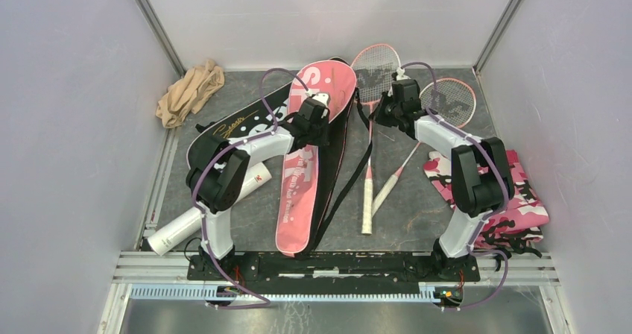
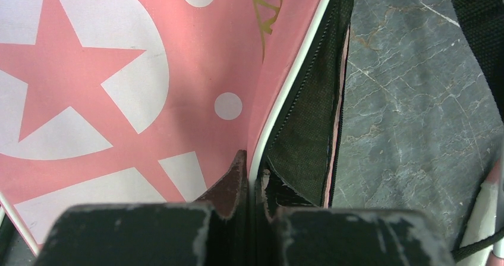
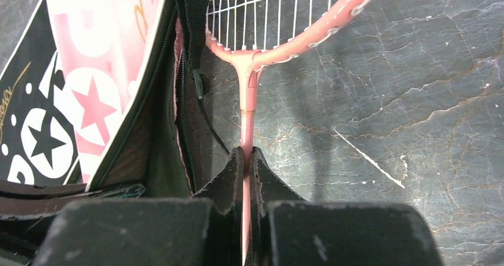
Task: Pack up the badminton gear
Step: Pick up the racket from the center of the board.
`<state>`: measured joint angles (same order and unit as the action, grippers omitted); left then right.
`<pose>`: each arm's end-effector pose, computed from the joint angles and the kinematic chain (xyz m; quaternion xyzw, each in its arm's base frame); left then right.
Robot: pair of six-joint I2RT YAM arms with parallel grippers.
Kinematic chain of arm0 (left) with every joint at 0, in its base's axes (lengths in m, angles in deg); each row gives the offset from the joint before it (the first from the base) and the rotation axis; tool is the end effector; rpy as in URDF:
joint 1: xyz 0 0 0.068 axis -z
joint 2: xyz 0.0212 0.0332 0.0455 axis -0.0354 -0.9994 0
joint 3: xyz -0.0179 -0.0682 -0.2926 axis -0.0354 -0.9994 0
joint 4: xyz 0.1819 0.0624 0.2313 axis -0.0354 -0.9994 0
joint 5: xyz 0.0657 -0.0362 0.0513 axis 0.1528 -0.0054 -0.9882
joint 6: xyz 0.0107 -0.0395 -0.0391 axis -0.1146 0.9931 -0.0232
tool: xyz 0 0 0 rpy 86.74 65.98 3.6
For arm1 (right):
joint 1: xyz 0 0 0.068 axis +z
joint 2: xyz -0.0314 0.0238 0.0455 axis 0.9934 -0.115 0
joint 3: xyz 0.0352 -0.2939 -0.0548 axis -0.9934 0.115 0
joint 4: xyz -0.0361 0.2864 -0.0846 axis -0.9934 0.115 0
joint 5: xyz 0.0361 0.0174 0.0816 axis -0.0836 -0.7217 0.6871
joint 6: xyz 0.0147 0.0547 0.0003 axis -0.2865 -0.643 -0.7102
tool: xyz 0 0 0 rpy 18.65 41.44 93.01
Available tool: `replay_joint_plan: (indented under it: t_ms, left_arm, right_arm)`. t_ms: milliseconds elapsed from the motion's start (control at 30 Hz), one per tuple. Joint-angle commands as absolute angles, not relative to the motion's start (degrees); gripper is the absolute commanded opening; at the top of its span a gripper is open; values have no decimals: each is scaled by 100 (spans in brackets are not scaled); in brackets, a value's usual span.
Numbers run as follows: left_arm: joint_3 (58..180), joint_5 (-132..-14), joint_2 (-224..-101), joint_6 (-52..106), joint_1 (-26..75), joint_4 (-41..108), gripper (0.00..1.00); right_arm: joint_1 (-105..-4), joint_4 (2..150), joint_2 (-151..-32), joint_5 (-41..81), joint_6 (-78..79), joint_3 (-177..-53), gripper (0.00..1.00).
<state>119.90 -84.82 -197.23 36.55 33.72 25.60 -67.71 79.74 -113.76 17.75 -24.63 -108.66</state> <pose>0.3826 -0.2723 0.1866 0.1034 0.9106 -0.1657 0.3642 0.4290 0.1246 0.2197 0.1063 0.8926 0.2163 0.3810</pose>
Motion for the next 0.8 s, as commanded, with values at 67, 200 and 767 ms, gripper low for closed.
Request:
replay_joint_plan:
  t_ms: [67,200,767]
  left_arm:
    - [12349,-8376,-19966,4152,3383,2286,2]
    - [12379,-8261,-20003,4226,3383,2276,2]
    - [11820,-7773,-19212,4010,3374,2678,2]
  right_arm:
    - [-6864,7131,-10781,1988,-2634,-10541,0]
    - [-6975,6946,-10648,2093,-2688,-10429,0]
    - [-7205,7511,-10562,1345,-2528,-10778,0]
